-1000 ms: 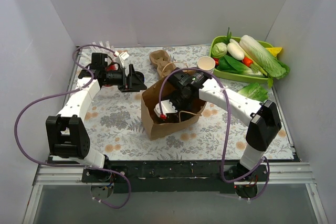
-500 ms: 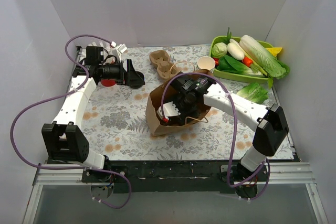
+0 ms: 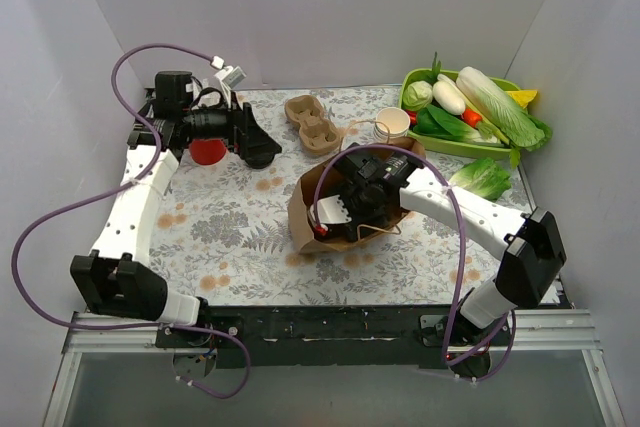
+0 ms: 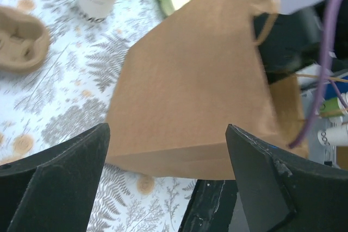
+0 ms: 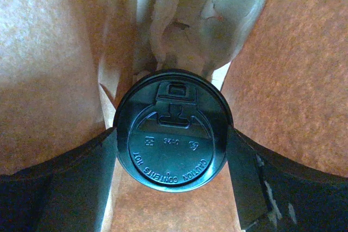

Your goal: Pack the takeout coffee

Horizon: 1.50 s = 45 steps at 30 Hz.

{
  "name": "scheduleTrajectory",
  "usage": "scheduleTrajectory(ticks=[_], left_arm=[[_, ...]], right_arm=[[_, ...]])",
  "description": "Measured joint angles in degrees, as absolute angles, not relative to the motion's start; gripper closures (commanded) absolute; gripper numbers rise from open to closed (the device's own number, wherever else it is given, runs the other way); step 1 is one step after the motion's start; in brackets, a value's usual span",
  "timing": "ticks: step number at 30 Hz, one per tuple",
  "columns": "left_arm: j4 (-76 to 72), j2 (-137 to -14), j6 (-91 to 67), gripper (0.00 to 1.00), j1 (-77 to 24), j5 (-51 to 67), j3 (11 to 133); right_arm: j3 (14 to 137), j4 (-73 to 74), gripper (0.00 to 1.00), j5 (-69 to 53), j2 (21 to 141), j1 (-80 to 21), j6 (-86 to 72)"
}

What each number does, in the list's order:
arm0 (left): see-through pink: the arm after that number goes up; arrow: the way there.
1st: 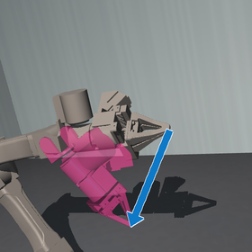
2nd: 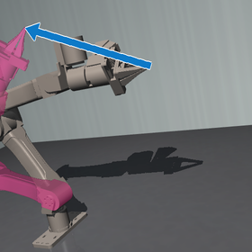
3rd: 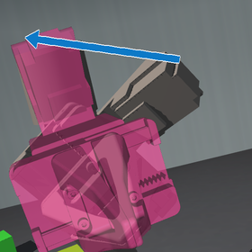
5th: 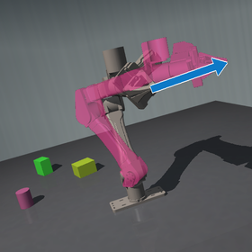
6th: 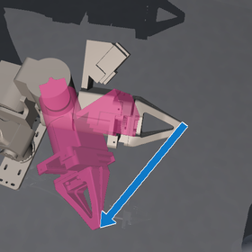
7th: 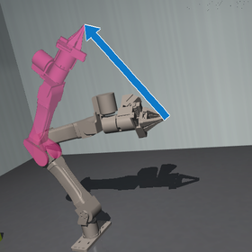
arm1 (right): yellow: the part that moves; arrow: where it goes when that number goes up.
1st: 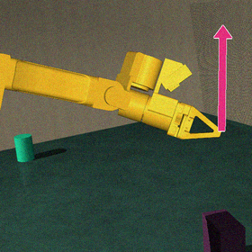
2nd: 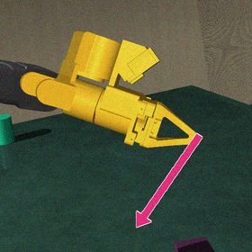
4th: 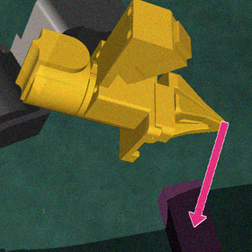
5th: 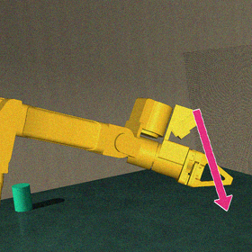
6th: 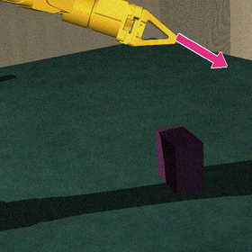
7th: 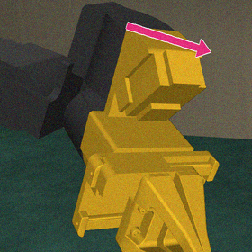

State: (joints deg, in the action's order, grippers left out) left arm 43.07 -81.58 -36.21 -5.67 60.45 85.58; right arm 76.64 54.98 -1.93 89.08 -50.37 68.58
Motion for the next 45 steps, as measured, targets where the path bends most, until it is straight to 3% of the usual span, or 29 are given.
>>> scheduleTrajectory(ticks=[7, 11, 19, 24, 36, 45], left_arm=[[45.4, -78.9, -29.2, 0.12, -18.6, 59.5, 88.2], [46.7, -79.6, -26.6, 0.18, -20.0, 58.1, 88.2], [46.9, -83.1, -24.3, 0.54, -21.0, 53.1, 88.2], [47.8, -83.3, -21.5, 0.67, -21.6, 53.1, 88.2], [50.3, -81.6, -13.2, 0.73, -23.3, 54.2, 86.3], [47.9, -76.2, -9.6, 0.6, -24.5, 52.4, 79.7]], right_arm=[[76.8, 54.9, 0.99, -1.9, 89.1, -49.8, 66.3], [77.6, 55.2, 0.99, -1.9, 89.9, -49.7, 65.4], [77.3, 54.7, 0.99, -1.9, 89.3, -49.5, 64.2], [74.8, 54.4, 0.99, -1.9, 86.8, -49.1, 63.0], [67.5, 53.4, 0.99, -2.0, 77.8, -48.4, 61.3], [66.6, 53.5, 0.99, -1.5, 75.7, -48.4, 60.0]])
